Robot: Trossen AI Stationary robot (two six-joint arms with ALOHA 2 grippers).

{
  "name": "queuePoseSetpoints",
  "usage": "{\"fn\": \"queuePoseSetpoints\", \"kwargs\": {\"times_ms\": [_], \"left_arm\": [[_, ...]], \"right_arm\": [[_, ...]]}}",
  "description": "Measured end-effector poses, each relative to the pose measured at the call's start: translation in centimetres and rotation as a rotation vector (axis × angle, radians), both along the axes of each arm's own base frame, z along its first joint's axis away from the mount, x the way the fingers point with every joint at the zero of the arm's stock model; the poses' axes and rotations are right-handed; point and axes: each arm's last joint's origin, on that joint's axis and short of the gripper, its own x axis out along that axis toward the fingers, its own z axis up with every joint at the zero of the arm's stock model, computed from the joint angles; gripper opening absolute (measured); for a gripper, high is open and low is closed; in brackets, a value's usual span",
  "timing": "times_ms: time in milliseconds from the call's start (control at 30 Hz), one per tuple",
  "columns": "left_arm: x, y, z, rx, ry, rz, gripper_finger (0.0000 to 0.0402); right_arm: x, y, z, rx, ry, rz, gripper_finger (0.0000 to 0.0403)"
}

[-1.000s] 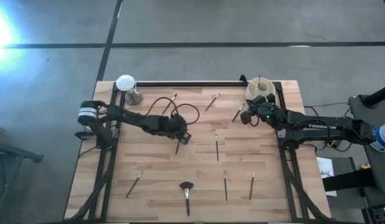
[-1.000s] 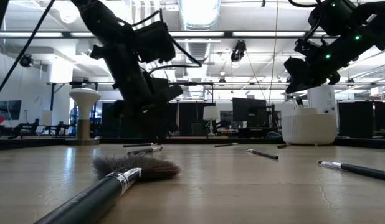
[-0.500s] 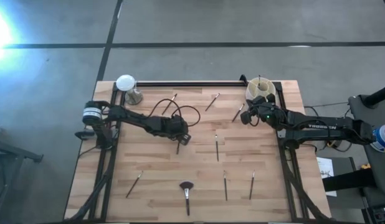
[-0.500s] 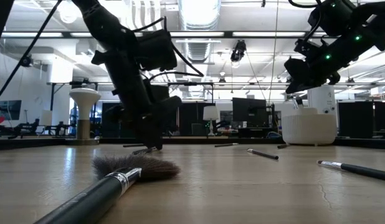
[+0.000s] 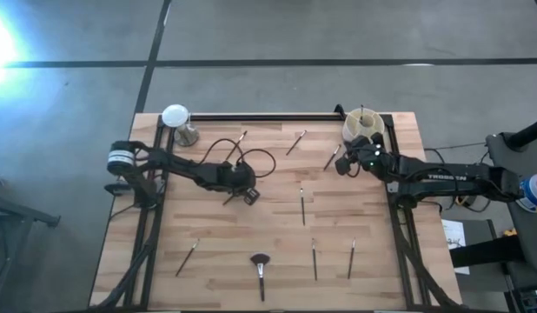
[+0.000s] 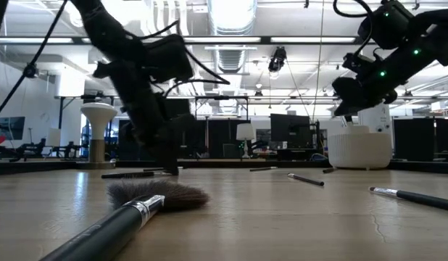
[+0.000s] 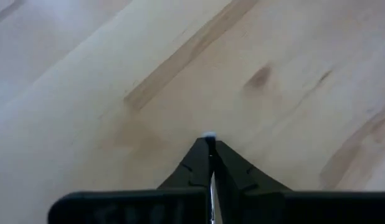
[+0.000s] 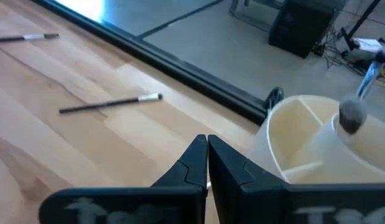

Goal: Pick & Place Makeup Brushes
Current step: Put the black powder brush into the white makeup holder

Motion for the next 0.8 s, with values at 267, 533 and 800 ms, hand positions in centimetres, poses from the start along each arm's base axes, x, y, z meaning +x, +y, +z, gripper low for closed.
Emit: {"fn": "queuePoseSetpoints", "kwargs": {"times_ms": [267, 533, 800], "left_arm": [[-3.0, 0.7, 0.7, 0.103, -0.458, -0.069, 0.0], [-4.7, 1.6, 2.3, 0.253, -0.924, -0.209, 0.0002], [-2.9, 2.6, 4.3, 0.326, -0.991, -0.356, 0.0001]], "right_arm": [[0.6, -0.1, 1.9, -0.041, -0.032, 0.036, 0.0008], [2.6, 0.5, 0.2, 0.049, -0.337, 0.348, 0.0008], [5.9, 0.8, -1.6, 0.122, -0.537, 0.523, 0.0009]]}}
